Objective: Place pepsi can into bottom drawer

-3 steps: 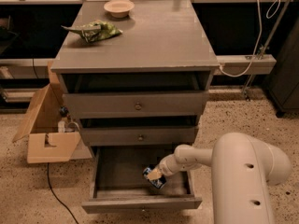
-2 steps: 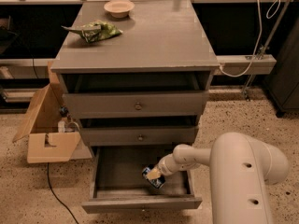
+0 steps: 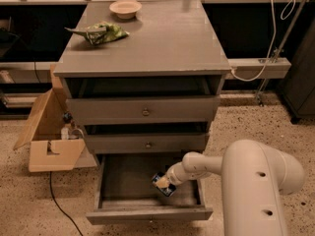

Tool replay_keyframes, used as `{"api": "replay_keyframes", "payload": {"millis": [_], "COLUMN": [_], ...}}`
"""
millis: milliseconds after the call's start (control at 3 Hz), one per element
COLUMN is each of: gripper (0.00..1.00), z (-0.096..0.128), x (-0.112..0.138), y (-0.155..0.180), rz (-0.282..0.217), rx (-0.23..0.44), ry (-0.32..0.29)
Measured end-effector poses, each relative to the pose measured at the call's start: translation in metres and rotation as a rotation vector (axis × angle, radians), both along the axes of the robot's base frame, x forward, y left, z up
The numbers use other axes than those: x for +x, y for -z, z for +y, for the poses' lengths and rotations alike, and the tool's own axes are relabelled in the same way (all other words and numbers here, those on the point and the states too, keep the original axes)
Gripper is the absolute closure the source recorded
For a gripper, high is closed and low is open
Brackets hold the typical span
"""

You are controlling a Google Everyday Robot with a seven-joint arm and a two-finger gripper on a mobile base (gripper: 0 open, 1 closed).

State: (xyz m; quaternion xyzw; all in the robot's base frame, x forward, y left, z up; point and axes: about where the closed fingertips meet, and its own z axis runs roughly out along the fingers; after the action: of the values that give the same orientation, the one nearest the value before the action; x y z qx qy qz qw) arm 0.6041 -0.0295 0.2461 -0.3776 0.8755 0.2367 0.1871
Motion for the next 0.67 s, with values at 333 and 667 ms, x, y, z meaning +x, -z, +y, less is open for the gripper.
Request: {"api": "replay_keyframes", "payload": {"millis": [333,667], "gripper": [0.04,0.00], "z": [-0.005,-0.023], "x": [-0.001,0.003], "y": [-0.006,-0.022], "rz": [-0.010,-0.032], "rx": [0.022,0.083], "ry": [0.009,0.035]}}
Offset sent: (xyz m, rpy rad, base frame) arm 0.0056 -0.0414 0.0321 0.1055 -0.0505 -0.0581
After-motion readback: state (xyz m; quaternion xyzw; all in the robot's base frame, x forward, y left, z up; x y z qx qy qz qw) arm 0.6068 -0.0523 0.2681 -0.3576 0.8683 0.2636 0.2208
